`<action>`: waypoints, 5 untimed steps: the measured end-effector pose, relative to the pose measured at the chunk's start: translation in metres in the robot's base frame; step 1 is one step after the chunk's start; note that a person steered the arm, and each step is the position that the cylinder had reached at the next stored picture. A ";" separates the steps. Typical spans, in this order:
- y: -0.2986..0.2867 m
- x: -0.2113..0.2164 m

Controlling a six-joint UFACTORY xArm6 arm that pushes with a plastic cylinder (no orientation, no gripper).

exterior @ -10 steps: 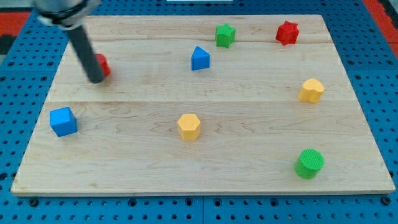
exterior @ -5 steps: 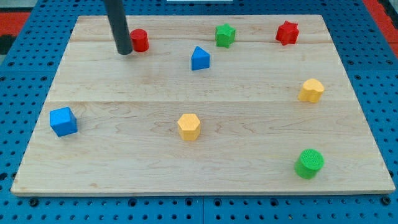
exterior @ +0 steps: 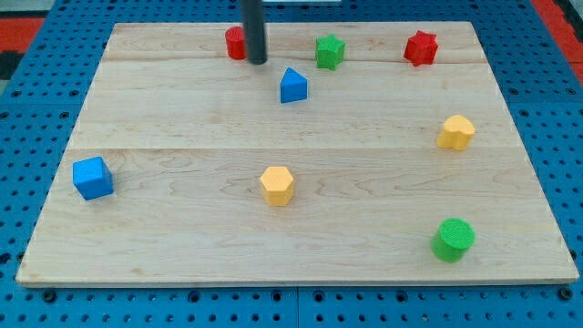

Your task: Move the red circle parallel to the left of the green star

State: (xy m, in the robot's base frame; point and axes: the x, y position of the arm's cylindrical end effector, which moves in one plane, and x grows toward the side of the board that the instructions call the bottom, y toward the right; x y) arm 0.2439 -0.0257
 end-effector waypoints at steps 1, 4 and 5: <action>0.024 -0.051; -0.090 -0.037; -0.119 -0.020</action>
State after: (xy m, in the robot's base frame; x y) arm 0.2243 -0.1443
